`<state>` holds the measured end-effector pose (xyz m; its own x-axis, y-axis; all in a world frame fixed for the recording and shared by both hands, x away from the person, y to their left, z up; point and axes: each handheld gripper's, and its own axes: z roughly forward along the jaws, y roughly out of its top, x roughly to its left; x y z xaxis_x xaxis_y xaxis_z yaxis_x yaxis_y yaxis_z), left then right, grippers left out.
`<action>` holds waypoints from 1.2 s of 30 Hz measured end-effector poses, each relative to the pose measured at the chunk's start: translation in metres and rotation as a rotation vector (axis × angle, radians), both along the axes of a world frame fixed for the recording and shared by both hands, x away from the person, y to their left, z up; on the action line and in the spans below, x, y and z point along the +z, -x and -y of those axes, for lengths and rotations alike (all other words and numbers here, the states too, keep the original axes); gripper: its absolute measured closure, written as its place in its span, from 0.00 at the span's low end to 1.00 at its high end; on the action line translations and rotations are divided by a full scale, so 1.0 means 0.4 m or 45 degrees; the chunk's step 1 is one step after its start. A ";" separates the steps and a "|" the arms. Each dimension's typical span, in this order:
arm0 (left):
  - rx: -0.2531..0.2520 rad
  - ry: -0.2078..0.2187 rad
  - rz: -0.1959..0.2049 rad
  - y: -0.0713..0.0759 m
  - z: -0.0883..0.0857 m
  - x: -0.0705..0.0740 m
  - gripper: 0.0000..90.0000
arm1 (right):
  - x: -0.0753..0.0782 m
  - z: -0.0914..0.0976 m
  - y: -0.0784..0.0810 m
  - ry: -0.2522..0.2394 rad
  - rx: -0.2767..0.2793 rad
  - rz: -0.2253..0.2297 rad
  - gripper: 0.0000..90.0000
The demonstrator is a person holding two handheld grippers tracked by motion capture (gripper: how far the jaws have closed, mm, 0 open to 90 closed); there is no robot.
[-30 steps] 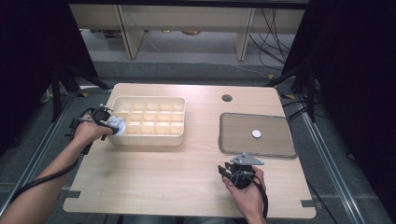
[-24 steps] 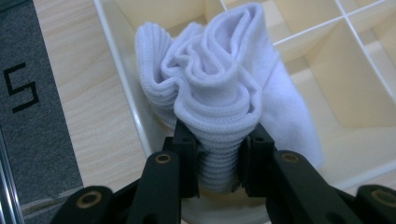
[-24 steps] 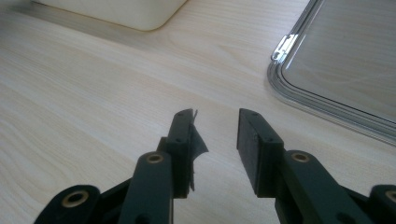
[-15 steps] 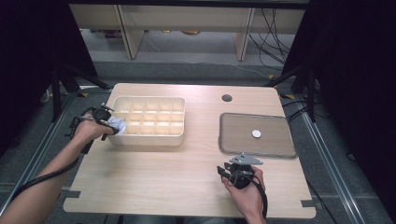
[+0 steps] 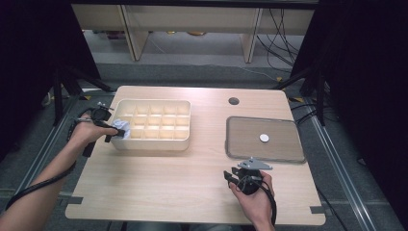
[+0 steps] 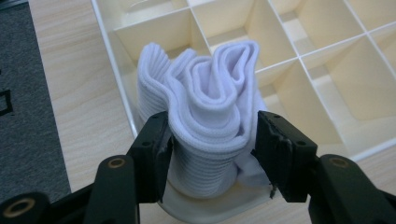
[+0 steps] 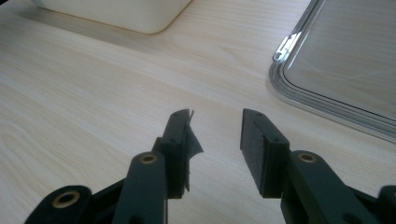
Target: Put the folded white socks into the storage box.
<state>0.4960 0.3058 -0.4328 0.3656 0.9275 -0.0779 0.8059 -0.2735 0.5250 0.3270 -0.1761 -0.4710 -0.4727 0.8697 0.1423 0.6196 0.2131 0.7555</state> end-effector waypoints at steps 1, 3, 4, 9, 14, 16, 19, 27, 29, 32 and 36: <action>-0.001 0.012 0.014 0.000 -0.002 0.000 0.50 | 0.000 0.000 0.000 -0.004 -0.003 0.000 0.70; 0.009 0.023 0.027 -0.003 -0.004 0.007 0.50 | 0.000 -0.001 0.000 -0.016 0.005 0.002 0.70; 0.016 0.031 0.030 -0.004 -0.005 0.010 0.51 | 0.000 0.000 -0.001 -0.013 0.005 0.003 0.70; 0.034 0.046 0.081 -0.014 -0.001 0.019 0.53 | 0.000 -0.002 0.003 0.006 -0.011 -0.003 0.70; 0.004 -0.024 0.100 -0.021 0.007 0.024 0.67 | 0.001 -0.003 0.003 -0.010 -0.005 -0.010 0.70; -0.008 -0.047 0.109 -0.021 0.009 0.023 0.75 | 0.002 -0.002 0.004 -0.010 -0.005 -0.012 0.70; -0.033 -0.098 0.113 -0.018 0.015 0.019 0.81 | 0.001 -0.008 0.008 -0.027 -0.026 -0.043 0.70; -0.061 -0.152 0.047 -0.015 0.016 0.007 0.86 | -0.002 -0.003 0.002 -0.021 0.005 -0.001 0.71; -0.073 -0.171 0.042 -0.013 0.018 0.003 0.86 | 0.000 -0.001 0.004 0.010 -0.003 0.001 0.71; -0.087 -0.194 0.038 -0.014 0.023 0.001 0.86 | -0.001 -0.003 0.003 0.004 -0.003 -0.009 0.71; -0.098 -0.217 0.019 -0.017 0.028 -0.005 0.86 | 0.000 -0.004 0.004 0.002 -0.003 -0.008 0.71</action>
<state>0.5027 0.2947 -0.4347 0.4358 0.8961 0.0837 0.7719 -0.4200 0.4773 0.3255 -0.1744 -0.4709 -0.4700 0.8708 0.1440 0.6249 0.2131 0.7510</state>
